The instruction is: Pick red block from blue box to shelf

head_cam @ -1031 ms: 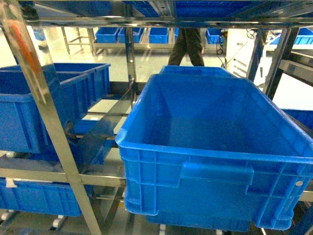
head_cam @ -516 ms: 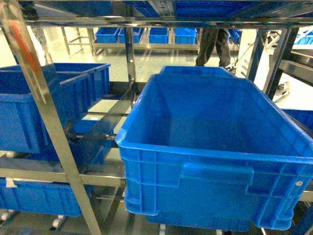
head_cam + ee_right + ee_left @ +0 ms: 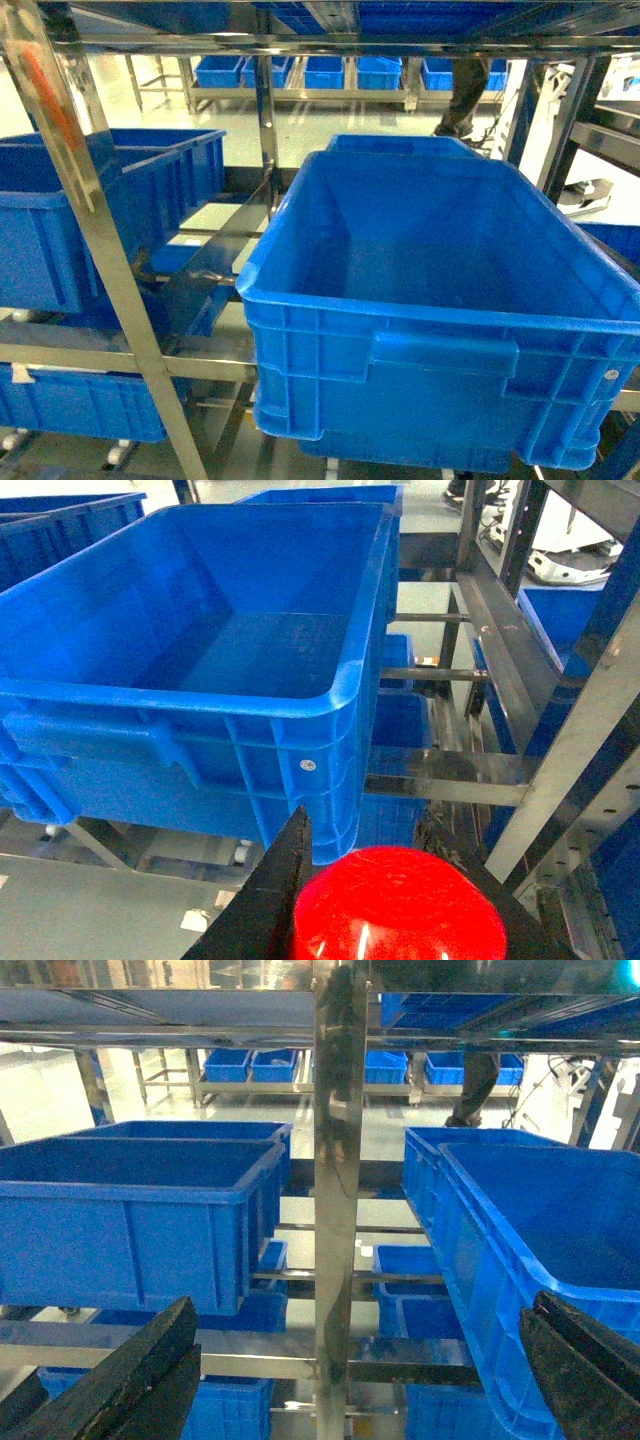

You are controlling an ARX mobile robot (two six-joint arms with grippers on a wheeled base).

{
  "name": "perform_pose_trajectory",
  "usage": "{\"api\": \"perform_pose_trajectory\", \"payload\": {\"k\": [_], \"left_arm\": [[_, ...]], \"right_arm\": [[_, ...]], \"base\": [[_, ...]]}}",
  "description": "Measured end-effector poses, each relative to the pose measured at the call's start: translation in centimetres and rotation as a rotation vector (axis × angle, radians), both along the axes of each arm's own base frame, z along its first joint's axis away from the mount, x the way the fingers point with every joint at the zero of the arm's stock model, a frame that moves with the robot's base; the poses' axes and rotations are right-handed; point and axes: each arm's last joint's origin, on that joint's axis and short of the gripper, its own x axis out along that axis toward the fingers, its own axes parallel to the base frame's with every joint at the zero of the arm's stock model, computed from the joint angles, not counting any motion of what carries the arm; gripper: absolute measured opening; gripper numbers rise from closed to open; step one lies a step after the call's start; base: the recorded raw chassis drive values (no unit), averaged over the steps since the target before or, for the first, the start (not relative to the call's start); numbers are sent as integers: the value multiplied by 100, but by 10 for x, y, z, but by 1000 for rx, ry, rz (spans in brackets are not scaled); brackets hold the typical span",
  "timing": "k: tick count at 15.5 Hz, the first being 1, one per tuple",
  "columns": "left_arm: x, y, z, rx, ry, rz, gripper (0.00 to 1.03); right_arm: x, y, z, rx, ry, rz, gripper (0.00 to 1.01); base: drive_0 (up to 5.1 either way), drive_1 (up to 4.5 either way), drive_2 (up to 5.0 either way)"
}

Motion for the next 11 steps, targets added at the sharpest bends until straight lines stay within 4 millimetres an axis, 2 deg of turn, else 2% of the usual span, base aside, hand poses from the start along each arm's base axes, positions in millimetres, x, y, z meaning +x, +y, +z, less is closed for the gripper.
{"api": "perform_pose_trajectory", "payload": {"k": [3, 5, 7, 9, 11], "left_arm": [[0, 0, 0, 0, 0, 0, 98], [0, 0, 0, 0, 0, 0, 98], [0, 0, 0, 0, 0, 0, 98], [0, 0, 0, 0, 0, 0, 98], [0, 0, 0, 0, 0, 0, 98]], "right_arm": [[5, 7, -6, 9, 36, 44, 26], [13, 12, -2, 16, -26, 71, 26], [32, 23, 3, 17, -94, 106, 26], [68, 32, 11, 6, -181, 116, 26], [87, 38, 11, -19, -215, 124, 26]], "base": [[0, 0, 0], [0, 0, 0], [0, 0, 0], [0, 0, 0], [0, 0, 0]]}}
